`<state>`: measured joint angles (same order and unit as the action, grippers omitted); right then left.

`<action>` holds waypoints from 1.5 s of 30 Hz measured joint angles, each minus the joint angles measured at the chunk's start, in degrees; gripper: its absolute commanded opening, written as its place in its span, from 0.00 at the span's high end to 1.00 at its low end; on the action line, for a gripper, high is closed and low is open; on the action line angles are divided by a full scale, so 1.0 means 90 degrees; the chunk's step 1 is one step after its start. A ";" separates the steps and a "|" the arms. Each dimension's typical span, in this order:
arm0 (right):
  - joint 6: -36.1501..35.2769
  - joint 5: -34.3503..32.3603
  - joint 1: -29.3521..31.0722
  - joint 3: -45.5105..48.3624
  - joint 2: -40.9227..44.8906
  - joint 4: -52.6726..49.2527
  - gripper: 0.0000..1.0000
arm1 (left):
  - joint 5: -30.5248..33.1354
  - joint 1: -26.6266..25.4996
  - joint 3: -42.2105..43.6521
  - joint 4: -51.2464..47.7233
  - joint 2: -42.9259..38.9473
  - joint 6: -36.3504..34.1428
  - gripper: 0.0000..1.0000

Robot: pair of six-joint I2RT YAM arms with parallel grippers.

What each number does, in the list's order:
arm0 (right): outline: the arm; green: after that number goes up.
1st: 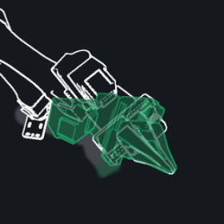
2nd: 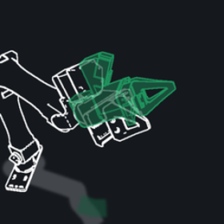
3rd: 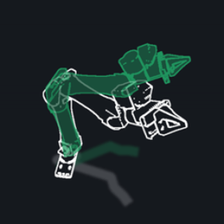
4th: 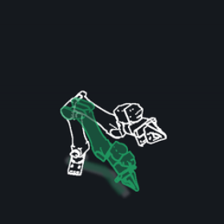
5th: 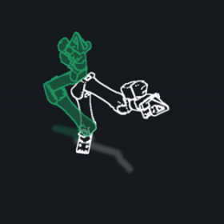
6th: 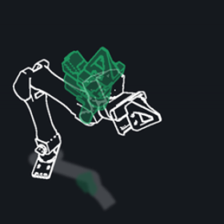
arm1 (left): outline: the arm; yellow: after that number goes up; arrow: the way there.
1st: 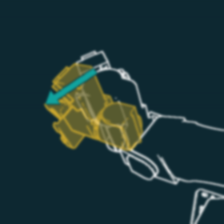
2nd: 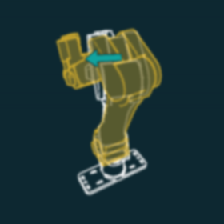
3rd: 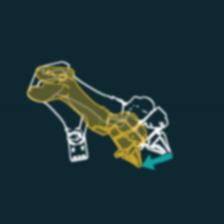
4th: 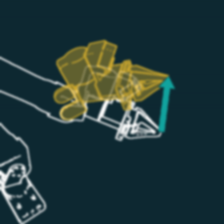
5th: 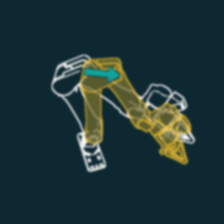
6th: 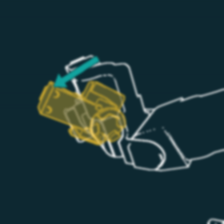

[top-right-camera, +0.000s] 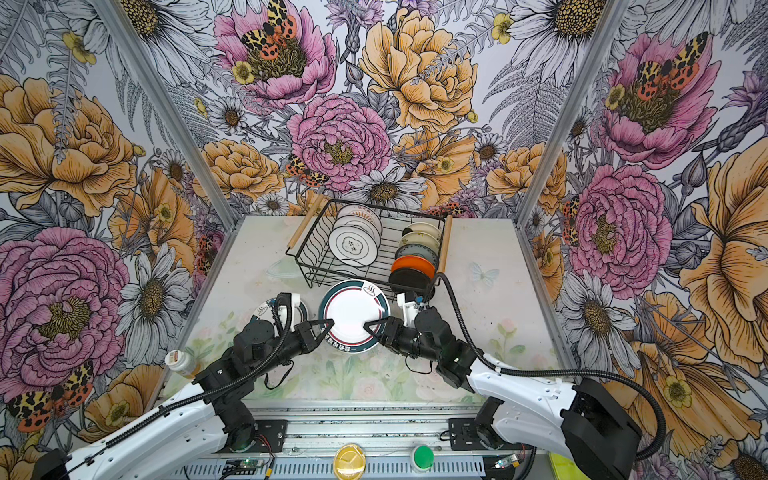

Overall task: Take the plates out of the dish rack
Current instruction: 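Release the plate with the right gripper while the left gripper lowers it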

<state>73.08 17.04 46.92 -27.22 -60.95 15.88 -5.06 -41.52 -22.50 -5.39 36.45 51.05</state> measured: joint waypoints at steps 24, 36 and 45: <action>-0.4653 -0.2239 -0.0738 -0.3580 -0.0182 -0.4694 0.27 | 0.0202 0.5039 -0.1557 -0.4551 -0.0369 -0.0631 1.00; -0.5712 -0.3019 -0.0765 -0.4622 -0.1751 -0.4979 0.26 | -0.0321 0.5717 -0.0763 -0.3844 0.0746 -0.0886 1.00; -0.5977 -0.2861 -0.0894 -0.4962 -0.2358 -0.5034 0.26 | -0.0389 0.5719 -0.0539 -0.3480 0.0869 -0.0889 0.96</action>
<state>19.29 -8.71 38.87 -71.88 -82.17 -29.43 -8.56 9.96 -27.35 -36.71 44.27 43.05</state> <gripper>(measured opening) 0.737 0.084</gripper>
